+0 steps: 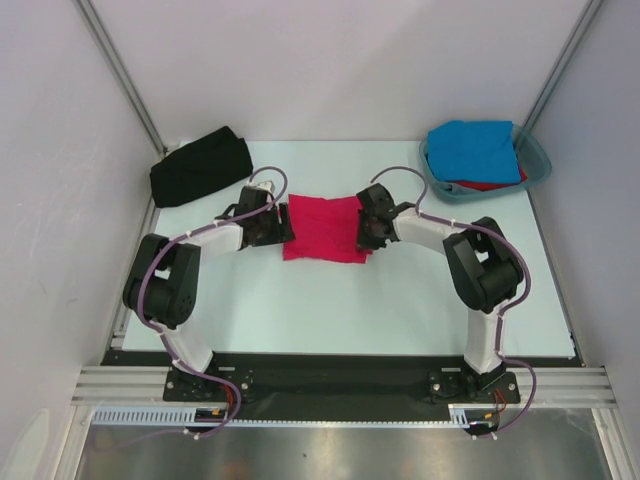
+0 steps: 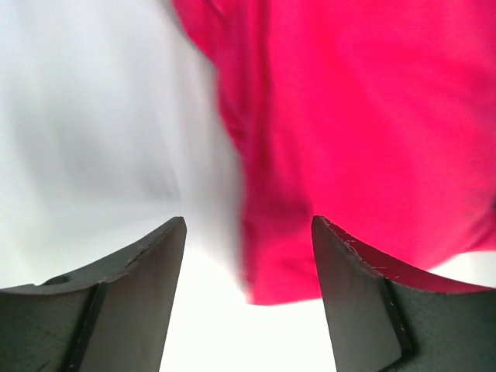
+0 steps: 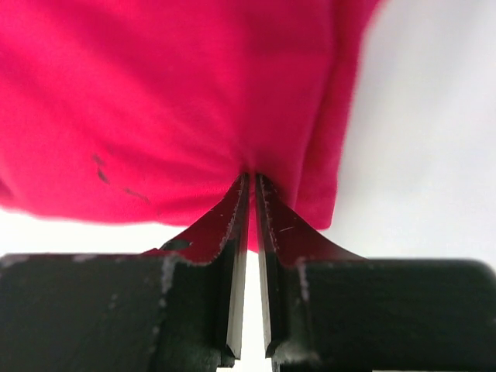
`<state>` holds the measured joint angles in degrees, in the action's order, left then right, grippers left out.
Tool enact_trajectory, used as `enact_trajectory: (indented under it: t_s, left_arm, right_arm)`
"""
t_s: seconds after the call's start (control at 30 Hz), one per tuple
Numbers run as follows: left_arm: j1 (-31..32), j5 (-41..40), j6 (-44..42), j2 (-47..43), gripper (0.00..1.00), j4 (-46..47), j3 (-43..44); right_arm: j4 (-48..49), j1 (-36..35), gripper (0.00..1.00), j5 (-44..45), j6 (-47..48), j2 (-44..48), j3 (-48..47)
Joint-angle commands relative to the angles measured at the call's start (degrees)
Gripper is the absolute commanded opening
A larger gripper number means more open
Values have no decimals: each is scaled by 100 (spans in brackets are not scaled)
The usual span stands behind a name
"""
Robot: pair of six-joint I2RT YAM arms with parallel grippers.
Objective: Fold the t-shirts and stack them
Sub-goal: Fold the tshirt, then neatly place the folded tshirt to the corner
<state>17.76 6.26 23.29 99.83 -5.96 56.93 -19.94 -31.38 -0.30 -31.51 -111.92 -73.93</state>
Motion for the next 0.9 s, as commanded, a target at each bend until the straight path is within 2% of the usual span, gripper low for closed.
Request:
enact_trajectory:
  t_s: [0.0, 0.13, 0.3, 0.37, 0.47, 0.5, 0.53, 0.73, 0.87]
  left_arm:
    - [43, -467, -378, -78, 72, -292, 205]
    - [87, -485, -387, -147, 72, -222, 108]
    - [114, -152, -158, -806, 73, 384, -330]
    - [140, 32, -44, -1200, 74, 577, -436]
    - [228, -133, 70, -1710, 79, 823, -630]
    - [237, -186, 114, -1817, 85, 859, -743]
    - [237, -222, 158, -1905, 98, 929, -814]
    - [237, -205, 299, -2099, 100, 938, -859]
    - [237, 103, 457, -2091, 100, 1106, -859]
  right_arm:
    - [-817, 334, 13, 1469, 241, 56, 178]
    - [-888, 404, 15, 1480, 460, 257, 116]
    - [-537, 185, 25, 672, 848, 855, 221]
    - [-380, 141, 40, 479, 892, 1214, 282]
    - [-238, 61, 61, 792, 935, 1671, 432]
    - [-221, 61, 66, 864, 945, 1752, 458]
    - [-220, 79, 70, 917, 945, 1848, 493]
    - [-352, 184, 72, 1049, 1076, 2402, 520]
    - [-291, 202, 75, 1110, 1103, 2763, 643]
